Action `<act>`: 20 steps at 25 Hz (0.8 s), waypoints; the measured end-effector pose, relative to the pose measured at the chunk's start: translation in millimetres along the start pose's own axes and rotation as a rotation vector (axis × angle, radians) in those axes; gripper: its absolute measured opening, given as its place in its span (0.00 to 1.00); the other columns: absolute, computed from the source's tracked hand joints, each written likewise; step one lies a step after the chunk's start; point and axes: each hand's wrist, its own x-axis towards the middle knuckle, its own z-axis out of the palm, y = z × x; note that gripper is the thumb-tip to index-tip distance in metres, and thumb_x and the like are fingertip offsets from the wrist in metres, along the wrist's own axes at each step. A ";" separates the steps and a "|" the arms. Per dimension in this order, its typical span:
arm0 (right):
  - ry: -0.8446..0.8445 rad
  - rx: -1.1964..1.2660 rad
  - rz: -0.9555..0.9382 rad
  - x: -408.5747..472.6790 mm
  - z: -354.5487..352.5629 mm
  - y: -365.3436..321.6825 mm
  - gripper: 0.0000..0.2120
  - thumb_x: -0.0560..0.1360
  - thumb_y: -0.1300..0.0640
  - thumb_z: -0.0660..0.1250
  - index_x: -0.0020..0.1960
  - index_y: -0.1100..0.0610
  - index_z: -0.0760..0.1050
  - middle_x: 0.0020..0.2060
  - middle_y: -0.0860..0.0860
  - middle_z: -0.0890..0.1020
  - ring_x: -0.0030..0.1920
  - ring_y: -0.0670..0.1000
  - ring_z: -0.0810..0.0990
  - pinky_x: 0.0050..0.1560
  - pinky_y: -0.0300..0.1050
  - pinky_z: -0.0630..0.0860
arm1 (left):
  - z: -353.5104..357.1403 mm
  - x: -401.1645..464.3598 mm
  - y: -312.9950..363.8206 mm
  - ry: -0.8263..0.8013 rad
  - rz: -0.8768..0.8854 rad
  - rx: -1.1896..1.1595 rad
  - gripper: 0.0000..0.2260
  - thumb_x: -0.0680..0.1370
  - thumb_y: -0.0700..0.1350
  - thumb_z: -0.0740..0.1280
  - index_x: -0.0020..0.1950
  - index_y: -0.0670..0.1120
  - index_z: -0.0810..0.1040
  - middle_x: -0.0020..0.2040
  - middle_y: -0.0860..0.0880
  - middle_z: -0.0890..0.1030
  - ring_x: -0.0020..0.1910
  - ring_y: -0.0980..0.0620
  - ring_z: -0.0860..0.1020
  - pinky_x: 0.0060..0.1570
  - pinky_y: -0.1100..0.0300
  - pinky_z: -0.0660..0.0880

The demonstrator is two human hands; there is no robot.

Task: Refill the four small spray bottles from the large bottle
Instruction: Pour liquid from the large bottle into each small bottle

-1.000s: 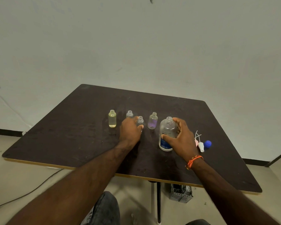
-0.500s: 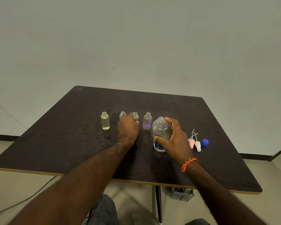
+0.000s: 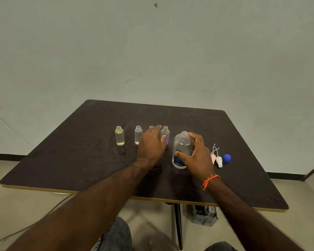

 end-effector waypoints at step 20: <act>0.014 -0.046 0.029 16.1 -11.2 14.2 0.37 0.67 0.57 0.79 0.70 0.49 0.64 0.62 0.46 0.76 0.58 0.46 0.76 0.59 0.42 0.76 | 24.8 17.3 26.4 -0.021 -0.219 -0.078 0.11 0.80 0.42 0.71 0.62 0.44 0.83 0.55 0.46 0.84 0.52 0.49 0.82 0.49 0.62 0.74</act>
